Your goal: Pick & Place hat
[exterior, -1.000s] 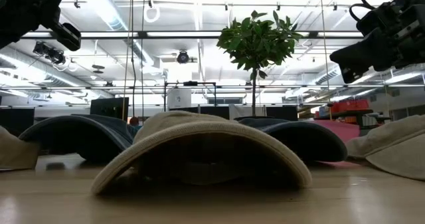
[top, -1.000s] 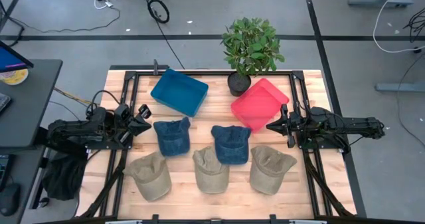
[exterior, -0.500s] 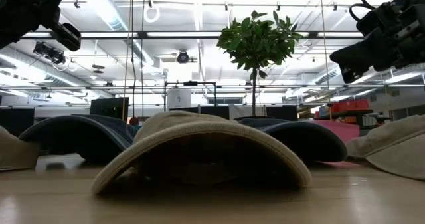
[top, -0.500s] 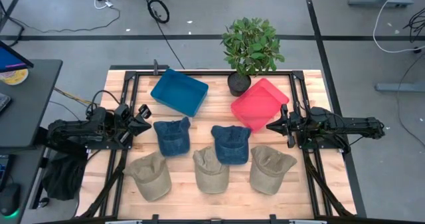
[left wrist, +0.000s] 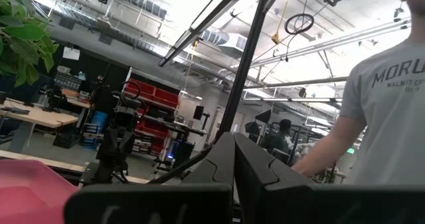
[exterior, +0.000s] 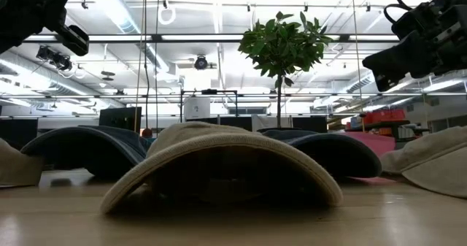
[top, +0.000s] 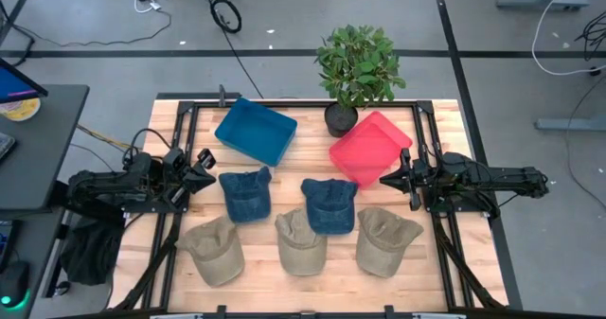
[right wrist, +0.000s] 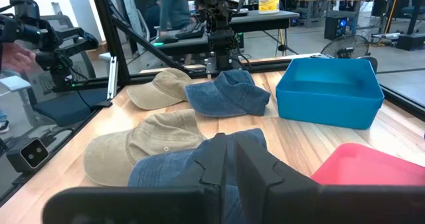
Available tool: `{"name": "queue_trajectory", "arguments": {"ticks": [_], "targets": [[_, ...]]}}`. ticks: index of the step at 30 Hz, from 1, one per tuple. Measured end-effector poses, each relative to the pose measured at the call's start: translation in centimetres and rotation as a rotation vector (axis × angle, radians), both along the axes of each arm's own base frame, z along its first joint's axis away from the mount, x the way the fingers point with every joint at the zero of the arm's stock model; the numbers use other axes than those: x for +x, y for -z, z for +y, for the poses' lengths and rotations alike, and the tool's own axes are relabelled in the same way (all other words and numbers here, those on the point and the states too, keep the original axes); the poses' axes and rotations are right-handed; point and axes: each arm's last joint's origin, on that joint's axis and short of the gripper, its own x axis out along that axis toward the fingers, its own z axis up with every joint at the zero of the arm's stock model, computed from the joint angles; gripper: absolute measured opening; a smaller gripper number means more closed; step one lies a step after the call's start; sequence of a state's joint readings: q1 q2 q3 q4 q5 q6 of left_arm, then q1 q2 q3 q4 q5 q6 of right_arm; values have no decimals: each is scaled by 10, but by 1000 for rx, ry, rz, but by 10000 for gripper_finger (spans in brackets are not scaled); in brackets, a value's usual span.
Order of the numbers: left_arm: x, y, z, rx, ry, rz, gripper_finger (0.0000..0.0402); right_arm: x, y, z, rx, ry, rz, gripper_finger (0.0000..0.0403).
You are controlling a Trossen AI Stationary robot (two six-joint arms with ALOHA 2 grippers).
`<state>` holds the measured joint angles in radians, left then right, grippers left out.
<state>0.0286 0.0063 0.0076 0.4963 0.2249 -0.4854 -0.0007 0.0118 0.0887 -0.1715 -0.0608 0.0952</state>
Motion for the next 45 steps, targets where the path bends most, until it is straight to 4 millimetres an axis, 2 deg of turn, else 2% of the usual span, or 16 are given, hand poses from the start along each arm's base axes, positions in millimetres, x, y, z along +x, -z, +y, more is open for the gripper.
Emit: {"name": "queue_trajectory", "arguments": {"ticks": [14, 19, 22, 27, 32, 36, 39, 45], "targets": [[0, 0, 0, -1, 0, 0, 3, 0, -2, 0, 2, 0, -21, 36], [0, 0, 0, -3, -1, 0, 3, 0, -8, 0, 107, 6, -72, 36], [-1, -3, 0, -97, 41, -9, 3, 0, -17, 0, 220, 1, -166, 36], [-9, -15, 4, -285, 24, -152, 3, -3, -36, 0, 424, -40, -348, 36], [-19, -25, 7, -349, -37, -308, 3, -9, -50, 0, 427, -73, -497, 36], [-21, -27, 9, -427, -68, -346, 3, -15, -62, 0, 430, -89, -644, 36], [-21, -28, 10, -500, -84, -342, 3, -21, -70, -3, 525, -35, -760, 36], [-22, -28, 12, -482, -149, -352, 3, -27, -76, -7, 679, 24, -875, 36]]}}
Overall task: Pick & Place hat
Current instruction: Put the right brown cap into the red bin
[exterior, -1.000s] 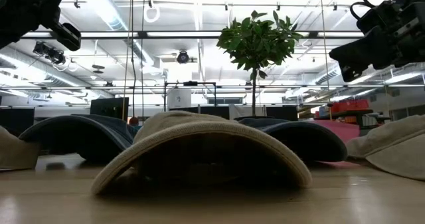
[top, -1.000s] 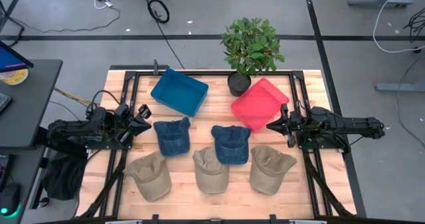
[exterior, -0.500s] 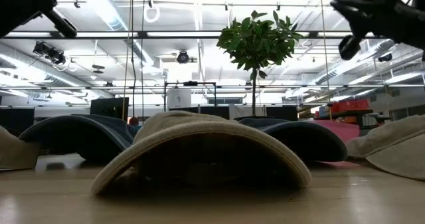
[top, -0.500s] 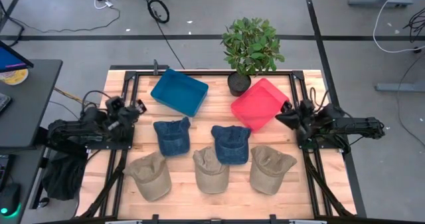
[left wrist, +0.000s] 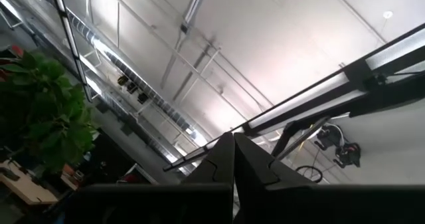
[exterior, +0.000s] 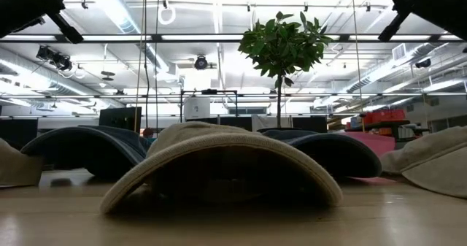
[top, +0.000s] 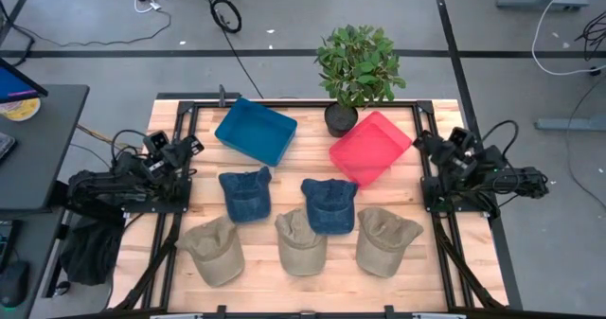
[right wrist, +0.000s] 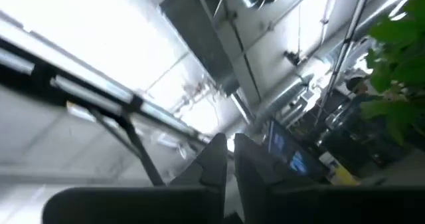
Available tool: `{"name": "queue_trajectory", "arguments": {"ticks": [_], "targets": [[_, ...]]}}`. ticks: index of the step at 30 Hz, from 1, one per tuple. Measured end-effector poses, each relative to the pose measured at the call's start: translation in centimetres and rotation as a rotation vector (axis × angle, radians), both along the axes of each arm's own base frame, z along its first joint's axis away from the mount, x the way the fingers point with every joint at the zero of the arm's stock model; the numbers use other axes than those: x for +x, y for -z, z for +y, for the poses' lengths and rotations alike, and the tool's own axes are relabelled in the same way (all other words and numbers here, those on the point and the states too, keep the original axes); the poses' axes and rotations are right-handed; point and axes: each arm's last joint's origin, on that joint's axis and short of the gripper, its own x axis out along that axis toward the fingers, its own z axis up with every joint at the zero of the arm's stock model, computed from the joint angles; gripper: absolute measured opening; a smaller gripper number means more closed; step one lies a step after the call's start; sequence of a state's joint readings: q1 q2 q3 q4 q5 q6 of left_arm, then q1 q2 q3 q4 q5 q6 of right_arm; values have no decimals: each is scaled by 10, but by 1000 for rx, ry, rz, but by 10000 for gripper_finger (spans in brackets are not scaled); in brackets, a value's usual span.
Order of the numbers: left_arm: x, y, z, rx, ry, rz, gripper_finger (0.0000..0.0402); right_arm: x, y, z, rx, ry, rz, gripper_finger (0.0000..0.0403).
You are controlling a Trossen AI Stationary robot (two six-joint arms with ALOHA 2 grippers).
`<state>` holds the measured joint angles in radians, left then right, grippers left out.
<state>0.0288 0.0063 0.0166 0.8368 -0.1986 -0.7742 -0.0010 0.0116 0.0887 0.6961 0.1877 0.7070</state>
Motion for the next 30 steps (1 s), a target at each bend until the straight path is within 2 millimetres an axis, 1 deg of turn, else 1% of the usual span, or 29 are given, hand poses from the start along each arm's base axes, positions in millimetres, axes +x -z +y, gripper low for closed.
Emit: {"name": "queue_trajectory", "arguments": {"ticks": [3, 6, 7, 9, 11, 15, 20, 23, 26, 30], "targets": [[0, 0, 0, -2, 2, -1, 3, -2, -2, -1, 40, 16, -36, 36], [0, 0, 0, 0, 0, 7, 3, -7, -8, -1, 35, 22, -115, 36], [1, 0, 0, 0, 0, 13, 3, -9, -12, -1, 22, 35, -135, 36], [2, 1, 0, 2, -3, 26, 3, -15, -26, -1, -24, 67, -184, 36], [3, 2, 0, 5, -6, 40, 3, -22, -46, 0, -80, 101, -221, 36], [6, 5, 0, -2, 0, 85, 3, -32, -89, 1, -193, 199, -225, 36], [8, 7, 0, -8, 5, 115, 3, -43, -145, 1, -279, 336, -264, 36], [8, 7, 0, -9, 5, 115, 3, -47, -178, 1, -314, 404, -294, 36], [8, 7, 0, -9, 5, 115, 3, -48, -209, 1, -344, 437, -324, 36], [8, 8, 0, -6, 3, 124, 3, -42, -244, 1, -401, 493, -260, 36]]}}
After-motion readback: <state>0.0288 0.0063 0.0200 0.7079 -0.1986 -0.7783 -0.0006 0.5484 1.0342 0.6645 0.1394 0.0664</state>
